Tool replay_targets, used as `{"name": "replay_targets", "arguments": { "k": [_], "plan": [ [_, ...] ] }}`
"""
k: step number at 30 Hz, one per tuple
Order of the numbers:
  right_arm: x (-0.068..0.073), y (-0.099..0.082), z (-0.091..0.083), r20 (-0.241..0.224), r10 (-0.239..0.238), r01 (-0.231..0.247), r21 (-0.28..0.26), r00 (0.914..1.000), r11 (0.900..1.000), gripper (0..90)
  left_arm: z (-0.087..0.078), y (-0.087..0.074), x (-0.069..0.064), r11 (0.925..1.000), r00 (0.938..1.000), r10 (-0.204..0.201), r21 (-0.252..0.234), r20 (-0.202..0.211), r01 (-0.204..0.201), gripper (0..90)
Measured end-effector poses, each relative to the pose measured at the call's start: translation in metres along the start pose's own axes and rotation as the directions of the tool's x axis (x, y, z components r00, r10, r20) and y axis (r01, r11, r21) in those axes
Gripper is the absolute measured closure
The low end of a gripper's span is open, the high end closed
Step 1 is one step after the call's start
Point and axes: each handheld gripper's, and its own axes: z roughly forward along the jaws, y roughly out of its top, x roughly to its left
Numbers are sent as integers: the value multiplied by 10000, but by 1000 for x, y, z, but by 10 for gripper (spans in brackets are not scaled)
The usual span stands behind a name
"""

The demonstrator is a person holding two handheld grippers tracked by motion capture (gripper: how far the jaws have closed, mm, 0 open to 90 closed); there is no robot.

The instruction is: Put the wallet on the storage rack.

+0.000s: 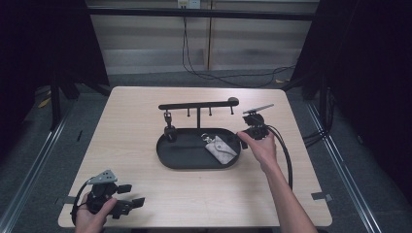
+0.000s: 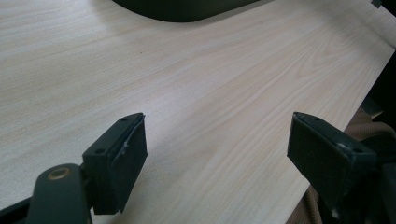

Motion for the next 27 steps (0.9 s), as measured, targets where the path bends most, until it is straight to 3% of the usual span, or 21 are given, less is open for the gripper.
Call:
{"name": "replay_targets", "arguments": {
  "k": [5, 12, 14, 16, 22, 27],
  "plan": [
    [2, -11, -9, 48, -386, 388, -313, 9992, 9988, 238, 0, 0, 0, 10000, 10000, 8, 3, -18, -8, 198],
    [-6, -29, -24, 193, -469, 482, -748, 9987, 9960, 226, 0, 0, 0, 10000, 10000, -32, 22, 13, 31, 198],
    [-7, -36, -29, 114, -473, 483, -1106, 9988, 9927, 229, 0, 0, 0, 10000, 10000, 23, 35, -18, -23, 198],
    [-7, -44, -32, 243, -571, 596, -1180, 9981, 9912, 227, 1, 0, 0, 10000, 10000, 26, 58, -33, -26, 198],
    [-11, -67, -43, 49, -554, 554, -1720, 9985, 9835, 236, 0, 0, 0, 10000, 10000, -35, -3, -59, 35, 198],
    [-9, -87, -56, 290, -784, 825, -1955, 9965, 9772, 236, 0, 0, 0, 10000, 9999, -25, -10, -98, 25, 199]
  ]
}}
